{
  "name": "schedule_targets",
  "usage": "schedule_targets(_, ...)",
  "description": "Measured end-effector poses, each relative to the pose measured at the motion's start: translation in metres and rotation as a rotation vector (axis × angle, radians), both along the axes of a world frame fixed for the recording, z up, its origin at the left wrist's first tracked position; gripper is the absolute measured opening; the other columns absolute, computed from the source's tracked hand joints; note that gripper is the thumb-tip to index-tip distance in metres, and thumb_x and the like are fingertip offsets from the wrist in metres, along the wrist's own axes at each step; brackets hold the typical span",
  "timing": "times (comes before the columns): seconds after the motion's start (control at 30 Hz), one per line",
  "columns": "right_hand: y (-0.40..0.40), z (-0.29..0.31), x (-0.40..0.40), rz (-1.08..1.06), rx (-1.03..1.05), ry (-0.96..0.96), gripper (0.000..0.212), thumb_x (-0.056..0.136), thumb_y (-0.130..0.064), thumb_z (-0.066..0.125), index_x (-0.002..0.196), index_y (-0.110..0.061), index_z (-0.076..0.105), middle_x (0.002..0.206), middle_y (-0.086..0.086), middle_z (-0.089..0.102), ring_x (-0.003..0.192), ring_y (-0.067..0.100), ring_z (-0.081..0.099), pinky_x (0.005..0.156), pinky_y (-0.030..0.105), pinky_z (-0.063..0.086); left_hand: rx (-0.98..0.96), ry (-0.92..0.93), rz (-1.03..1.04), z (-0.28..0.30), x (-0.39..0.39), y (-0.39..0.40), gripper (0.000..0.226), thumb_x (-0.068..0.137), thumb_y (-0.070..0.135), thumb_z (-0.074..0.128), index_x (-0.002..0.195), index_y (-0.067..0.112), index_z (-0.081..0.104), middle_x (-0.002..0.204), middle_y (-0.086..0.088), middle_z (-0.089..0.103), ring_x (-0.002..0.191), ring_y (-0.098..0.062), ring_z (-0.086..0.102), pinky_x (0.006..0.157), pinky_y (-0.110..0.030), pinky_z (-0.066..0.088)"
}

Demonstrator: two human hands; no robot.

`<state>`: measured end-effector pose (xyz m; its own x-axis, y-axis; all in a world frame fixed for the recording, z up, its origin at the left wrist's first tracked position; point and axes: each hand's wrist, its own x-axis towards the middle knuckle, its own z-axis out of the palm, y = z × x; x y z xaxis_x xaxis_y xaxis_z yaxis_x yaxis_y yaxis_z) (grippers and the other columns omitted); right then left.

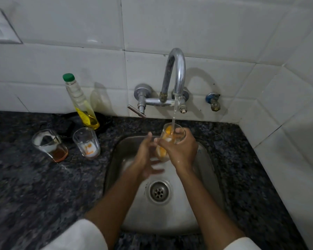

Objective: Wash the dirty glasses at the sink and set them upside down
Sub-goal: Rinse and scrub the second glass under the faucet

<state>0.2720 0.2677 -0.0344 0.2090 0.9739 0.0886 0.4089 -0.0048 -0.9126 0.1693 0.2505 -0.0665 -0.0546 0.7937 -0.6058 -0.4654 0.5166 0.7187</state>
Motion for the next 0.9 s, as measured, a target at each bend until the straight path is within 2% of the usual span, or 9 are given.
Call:
schedule_targets(0.17,-0.008,-0.002,0.0,0.137,-0.042,-0.081,0.062,0.065,-0.046,0.082,0.111,-0.02,0.049,0.105,-0.003,0.061,0.098,0.017,0.062,0.081,0.033,0.052,0.159,-0.585,0.173,-0.019,0.025,-0.003,0.055,0.096,0.05,0.045,0.118,0.005,0.066,0.11,-0.016,0.072,0.097,-0.026,0.07,0.084,-0.038,0.056)
schedule_targets(0.3,-0.021,0.009,0.032,0.324,0.462,-0.691,0.051,0.086,-0.045,0.056,0.125,-0.013,0.051,0.121,0.008,0.057,0.11,0.023,0.052,0.088,0.038,0.046,0.111,-0.533,0.163,-0.024,0.005,0.016,0.053,0.092,0.046,0.058,0.119,0.0,0.063,0.114,-0.019,0.066,0.093,-0.024,0.061,0.091,-0.032,0.049)
schedule_targets(0.4,-0.006,0.007,0.039,0.765,0.201,-0.876,0.031,0.093,-0.04,0.048,0.116,-0.02,0.055,0.113,0.004,0.062,0.1,0.023,0.058,0.079,0.042,0.051,0.106,-0.429,0.037,-0.023,-0.004,0.021,0.051,0.088,0.047,0.064,0.114,0.003,0.066,0.094,-0.013,0.067,0.071,-0.018,0.06,0.056,-0.024,0.052)
schedule_targets(0.47,0.005,0.007,0.032,0.817,0.102,-0.882,0.024,0.095,-0.038,0.044,0.102,-0.022,0.06,0.1,0.004,0.065,0.089,0.023,0.062,0.074,0.044,0.053,0.137,-0.392,0.022,-0.025,-0.004,0.02,0.063,0.086,0.049,0.066,0.126,0.001,0.063,0.107,-0.018,0.067,0.086,-0.025,0.064,0.073,-0.03,0.056)
schedule_targets(0.53,0.01,0.004,0.015,0.653,0.066,-0.676,0.021,0.094,-0.026,0.05,0.091,-0.012,0.066,0.089,0.01,0.067,0.081,0.025,0.064,0.071,0.042,0.053,0.236,-0.44,0.11,-0.029,0.005,0.019,0.058,0.092,0.045,0.058,0.126,-0.001,0.063,0.118,-0.023,0.066,0.106,-0.032,0.064,0.094,-0.04,0.052)
schedule_targets(0.63,0.007,0.008,0.002,0.555,-0.005,-0.332,0.017,0.092,-0.009,0.051,0.087,-0.002,0.066,0.09,0.014,0.068,0.083,0.025,0.066,0.072,0.038,0.055,0.275,-0.53,0.21,-0.034,0.013,0.023,0.042,0.093,0.037,0.055,0.1,0.0,0.074,0.1,-0.02,0.07,0.089,-0.029,0.07,0.076,-0.037,0.057)
schedule_targets(0.77,0.013,0.007,0.022,0.827,-0.096,-1.068,0.019,0.094,-0.02,0.047,0.104,-0.011,0.06,0.105,0.011,0.065,0.094,0.029,0.062,0.067,0.035,0.043,0.065,-0.391,0.043,-0.029,0.002,0.034,0.055,0.094,0.046,0.056,0.12,-0.001,0.066,0.11,-0.023,0.069,0.094,-0.031,0.068,0.081,-0.042,0.059)
schedule_targets(0.8,0.014,0.003,0.021,0.791,-0.075,-1.077,0.022,0.094,-0.021,0.047,0.105,-0.01,0.061,0.107,0.013,0.065,0.096,0.03,0.062,0.069,0.036,0.043,0.078,-0.368,0.025,-0.029,0.004,0.034,0.056,0.095,0.047,0.054,0.121,0.0,0.065,0.112,-0.023,0.069,0.096,-0.031,0.068,0.084,-0.042,0.058)
schedule_targets(0.9,0.011,0.001,0.0,0.584,-0.117,-0.458,0.023,0.093,-0.015,0.051,0.098,0.001,0.066,0.097,0.023,0.067,0.091,0.036,0.066,0.068,0.035,0.047,0.261,-0.516,0.132,-0.039,0.009,0.031,0.043,0.094,0.042,0.055,0.107,0.002,0.068,0.101,-0.017,0.067,0.085,-0.025,0.067,0.073,-0.033,0.055)
